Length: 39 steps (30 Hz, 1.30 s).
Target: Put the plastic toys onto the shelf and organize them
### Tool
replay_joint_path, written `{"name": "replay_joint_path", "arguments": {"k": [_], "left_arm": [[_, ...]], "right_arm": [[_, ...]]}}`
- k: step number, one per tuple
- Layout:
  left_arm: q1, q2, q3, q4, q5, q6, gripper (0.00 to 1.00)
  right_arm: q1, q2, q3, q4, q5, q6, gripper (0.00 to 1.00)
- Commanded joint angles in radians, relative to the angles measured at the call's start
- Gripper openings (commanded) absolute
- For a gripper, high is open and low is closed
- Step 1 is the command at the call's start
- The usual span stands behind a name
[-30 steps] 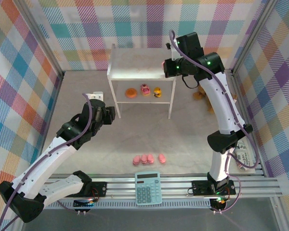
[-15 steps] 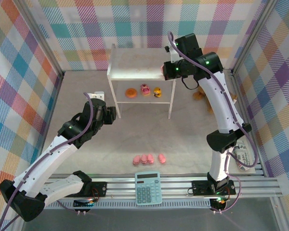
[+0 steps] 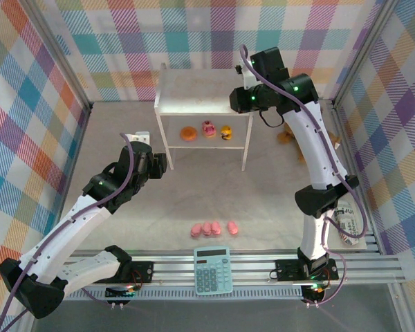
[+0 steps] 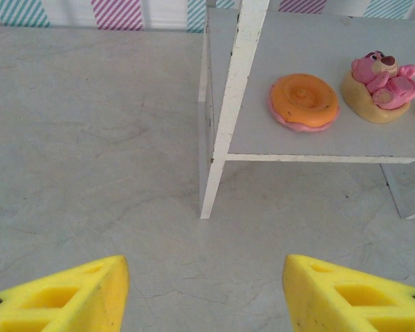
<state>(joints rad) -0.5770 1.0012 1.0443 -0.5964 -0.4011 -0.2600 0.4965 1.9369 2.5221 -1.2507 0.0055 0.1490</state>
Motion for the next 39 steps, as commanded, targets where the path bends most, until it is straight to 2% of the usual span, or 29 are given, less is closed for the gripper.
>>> {"name": "replay_joint_path", "arguments": {"k": [1,16,17,18,31,36,39], "left_arm": [[0.015,-0.018,0.002,0.013,0.003,0.012,0.6],[0.016,-0.036,-0.008,0.011,-0.008,0.014,0.61],[0.016,-0.035,-0.01,0.01,-0.009,0.014,0.6],[0.016,-0.037,-0.01,0.011,-0.01,0.013,0.61],[0.027,-0.035,-0.017,0.019,0.002,0.018,0.61],[0.032,-0.025,-0.016,0.025,0.008,0.019,0.61],[0.034,-0.02,-0.014,0.033,0.016,0.02,0.61]], "right_arm": [[-0.012,0.023,0.027,-0.021,-0.006,0.003,0.26],[-0.018,0.031,0.035,-0.013,0.005,0.004,0.36],[-0.019,0.033,0.036,-0.014,0.007,0.004,0.43],[-0.018,0.036,0.037,-0.013,0.005,0.004,0.44],[-0.019,0.061,0.075,-0.021,0.014,-0.001,0.49],[-0.02,0.055,0.075,-0.006,-0.018,-0.001,0.49],[-0.017,0.06,0.076,-0.001,-0.021,-0.006,0.53]]}}
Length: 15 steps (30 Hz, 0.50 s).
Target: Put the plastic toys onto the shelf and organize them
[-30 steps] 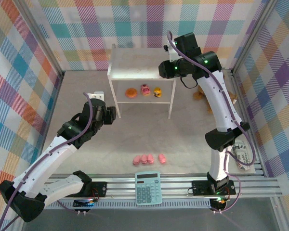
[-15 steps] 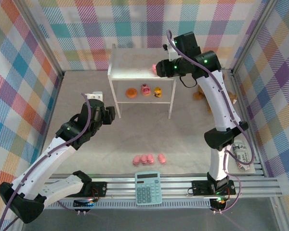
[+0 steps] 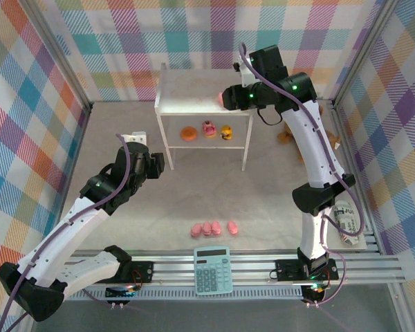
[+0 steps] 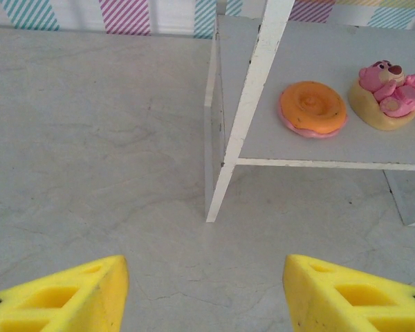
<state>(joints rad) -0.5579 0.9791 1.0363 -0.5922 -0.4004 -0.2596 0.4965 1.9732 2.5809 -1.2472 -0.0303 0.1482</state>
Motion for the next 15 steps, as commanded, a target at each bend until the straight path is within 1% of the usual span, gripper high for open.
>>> {"name": "replay_joint_path", "arguments": {"k": [1,3,4,8,15], "left_arm": [[0.016,0.002,-0.006,0.029,0.017,0.018,0.6],[0.015,0.006,-0.004,0.03,0.018,0.02,0.6],[0.015,0.007,-0.004,0.031,0.018,0.019,0.6],[0.016,0.006,-0.004,0.029,0.018,0.019,0.6],[0.015,0.004,0.011,0.025,0.02,0.022,0.6]], "right_arm": [[-0.015,0.025,0.017,-0.003,0.023,-0.007,0.54],[-0.005,0.032,0.015,0.005,0.04,-0.017,0.58],[0.002,0.033,0.016,0.01,0.047,-0.025,0.58],[0.03,0.037,0.016,0.036,0.106,-0.054,0.58],[0.039,0.008,0.0,0.083,0.142,-0.061,0.58]]}}
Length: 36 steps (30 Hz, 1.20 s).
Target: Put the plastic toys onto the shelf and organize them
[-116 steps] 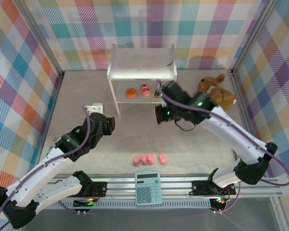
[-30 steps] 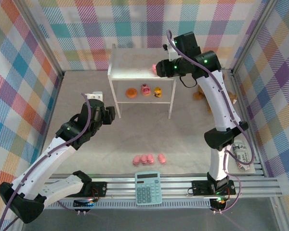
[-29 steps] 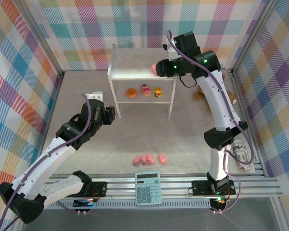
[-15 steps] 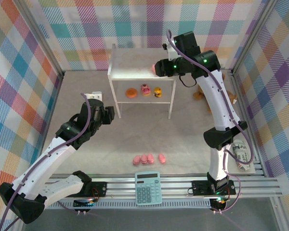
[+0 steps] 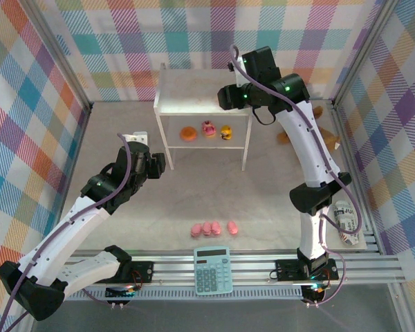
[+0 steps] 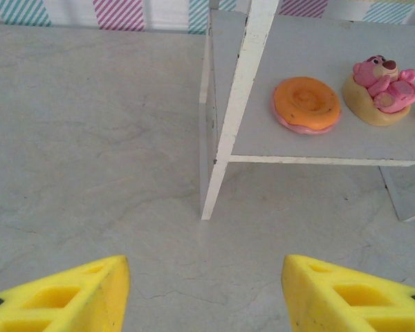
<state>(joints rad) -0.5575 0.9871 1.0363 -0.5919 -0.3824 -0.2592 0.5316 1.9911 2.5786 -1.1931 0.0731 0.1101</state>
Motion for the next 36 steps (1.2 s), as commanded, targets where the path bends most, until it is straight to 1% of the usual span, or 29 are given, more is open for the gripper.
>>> {"name": "replay_joint_path", "arguments": {"k": [1,7,13,28,36], "left_arm": [[0.015,-0.003,0.014,0.024,0.002,0.022,0.6],[0.015,-0.004,0.012,0.023,-0.002,0.02,0.59],[0.015,-0.004,0.012,0.023,-0.001,0.019,0.59],[0.015,-0.016,0.007,0.018,-0.013,0.022,0.59],[0.015,-0.022,0.007,0.014,-0.019,0.024,0.6]], "right_arm": [[0.004,-0.011,0.003,0.025,0.037,-0.019,0.58],[0.004,-0.005,0.002,-0.029,-0.03,0.019,0.58],[0.003,-0.002,0.001,-0.033,-0.111,0.037,0.58],[0.007,0.03,0.03,-0.055,-0.116,0.065,0.59],[0.017,0.035,0.035,-0.05,-0.16,0.062,0.58]]}}
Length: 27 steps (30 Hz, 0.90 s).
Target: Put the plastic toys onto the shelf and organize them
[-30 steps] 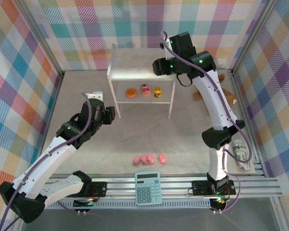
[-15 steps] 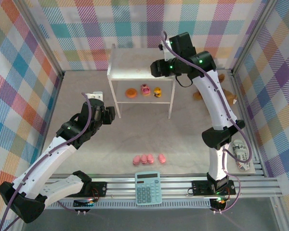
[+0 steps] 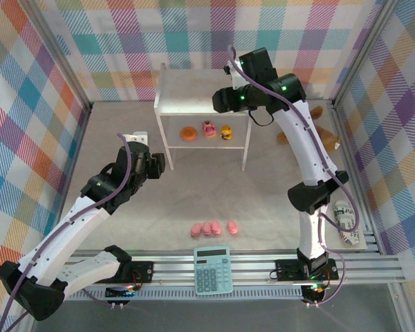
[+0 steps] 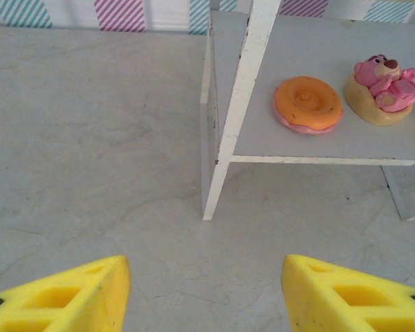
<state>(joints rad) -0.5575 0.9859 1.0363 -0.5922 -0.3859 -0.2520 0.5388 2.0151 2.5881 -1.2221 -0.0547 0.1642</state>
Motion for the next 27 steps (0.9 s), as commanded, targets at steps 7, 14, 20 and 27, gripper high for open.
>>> {"name": "replay_joint_path", "arguments": {"k": [7,14,20,27], "left_arm": [[0.015,-0.018,0.01,0.014,-0.015,0.017,0.6],[0.015,-0.018,0.011,0.01,-0.019,0.02,0.6],[0.016,-0.019,0.017,0.005,-0.019,0.025,0.6],[0.015,-0.03,0.012,-0.007,-0.012,0.029,0.59]], "right_arm": [[0.017,0.008,0.026,-0.005,-0.064,0.006,0.58],[0.018,0.017,0.027,0.008,-0.085,0.006,0.59],[0.018,-0.004,0.026,0.0,-0.095,0.0,0.58],[0.019,-0.193,-0.094,0.062,-0.041,-0.031,0.59]]}}
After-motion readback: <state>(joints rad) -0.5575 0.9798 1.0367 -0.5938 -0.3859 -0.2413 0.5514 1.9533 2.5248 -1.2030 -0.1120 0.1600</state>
